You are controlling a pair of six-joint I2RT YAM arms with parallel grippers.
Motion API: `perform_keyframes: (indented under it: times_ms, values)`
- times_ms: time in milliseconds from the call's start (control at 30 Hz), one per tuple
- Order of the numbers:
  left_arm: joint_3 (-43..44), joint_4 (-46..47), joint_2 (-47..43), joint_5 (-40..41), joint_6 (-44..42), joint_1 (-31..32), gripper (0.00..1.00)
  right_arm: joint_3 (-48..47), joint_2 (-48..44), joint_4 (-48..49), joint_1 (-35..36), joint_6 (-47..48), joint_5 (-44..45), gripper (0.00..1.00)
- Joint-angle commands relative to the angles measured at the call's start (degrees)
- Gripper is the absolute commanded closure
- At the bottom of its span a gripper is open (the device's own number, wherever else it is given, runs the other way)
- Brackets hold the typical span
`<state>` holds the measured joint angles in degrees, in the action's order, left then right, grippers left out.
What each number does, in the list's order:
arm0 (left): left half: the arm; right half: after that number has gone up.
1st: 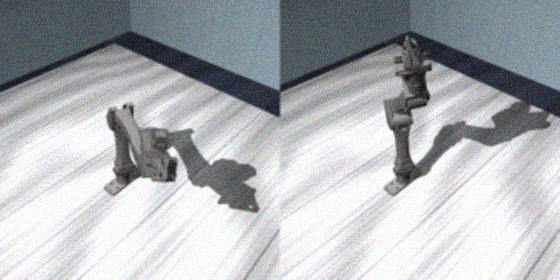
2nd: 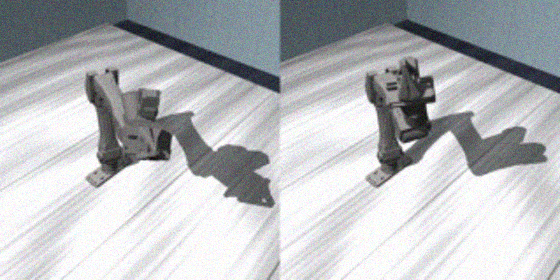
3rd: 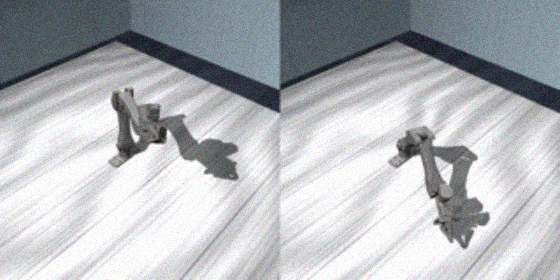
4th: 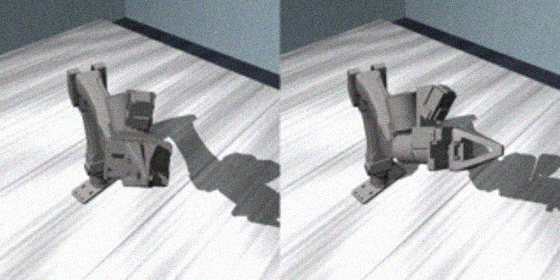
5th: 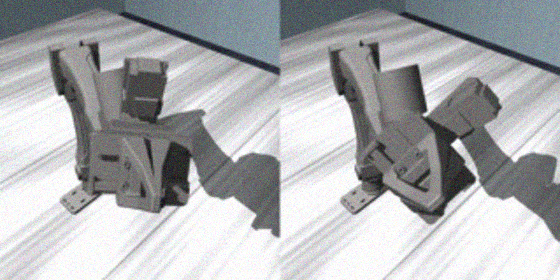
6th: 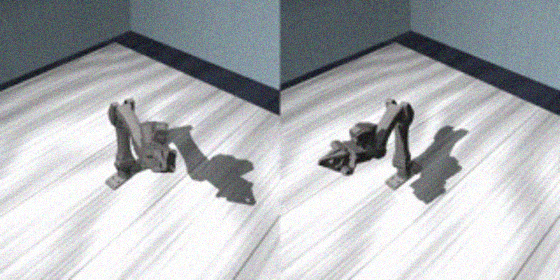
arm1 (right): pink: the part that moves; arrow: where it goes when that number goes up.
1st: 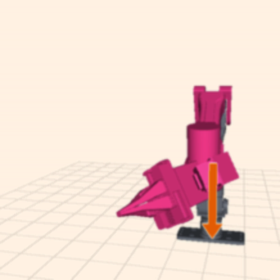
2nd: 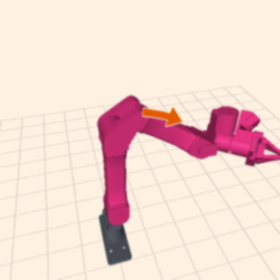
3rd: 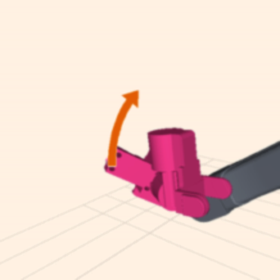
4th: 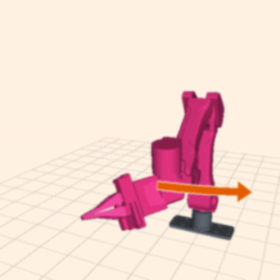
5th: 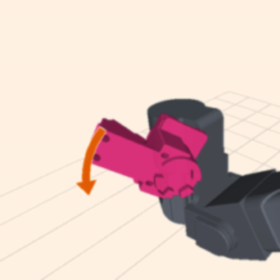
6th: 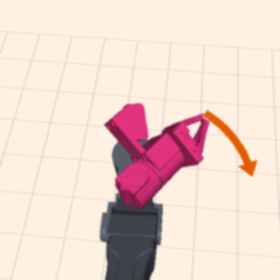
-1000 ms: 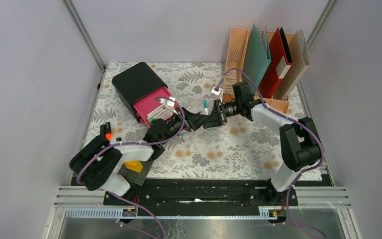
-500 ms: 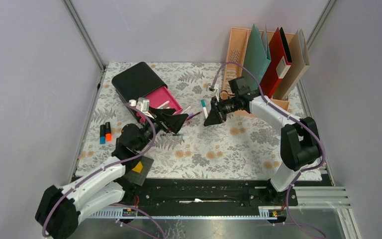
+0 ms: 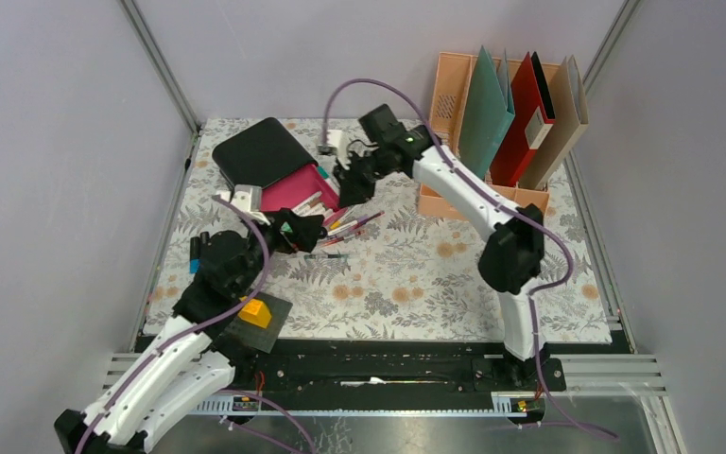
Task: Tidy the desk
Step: Place the stationery in the drawer.
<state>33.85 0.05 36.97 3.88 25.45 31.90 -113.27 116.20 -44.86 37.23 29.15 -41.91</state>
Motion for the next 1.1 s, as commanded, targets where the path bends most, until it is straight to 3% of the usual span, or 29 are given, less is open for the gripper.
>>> perform_keyframes:
  times_ms: [0, 100, 233, 400, 767, 867, 1067]
  values:
    - [4.9, -7.5, -5.7, 9.5, -4.0, -0.3, 0.01, -15.7, 6.2, -7.3, 3.5, 8.4, 12.2, 1.00]
    - [5.2, -9.7, -9.6, 13.8, -4.9, -0.3, 0.01, -22.1, 9.9, -7.7, 5.3, 14.6, 18.3, 1.00]
    - [4.3, -11.6, -14.5, 18.2, -5.1, -0.3, 0.01, -21.1, 10.3, -2.5, 8.9, 22.8, 28.0, 1.00]
    - [2.7, -12.3, -18.7, 21.1, -5.3, -0.3, 0.01, -18.1, 10.1, 6.2, 11.5, 26.4, 33.1, 1.00]
    - [2.4, -16.0, -24.2, 25.4, -4.9, -0.3, 0.01, -19.5, 16.0, 14.0, 14.7, 31.6, 41.1, 0.99]
    - [2.1, -16.8, -26.0, 26.4, -5.0, -0.3, 0.01, -19.7, 17.1, 15.3, 14.8, 31.5, 42.3, 0.95]
    - [1.7, -17.1, -26.8, 26.6, -5.0, -0.3, 0.01, -18.9, 18.2, 17.6, 14.8, 31.4, 45.4, 0.74]
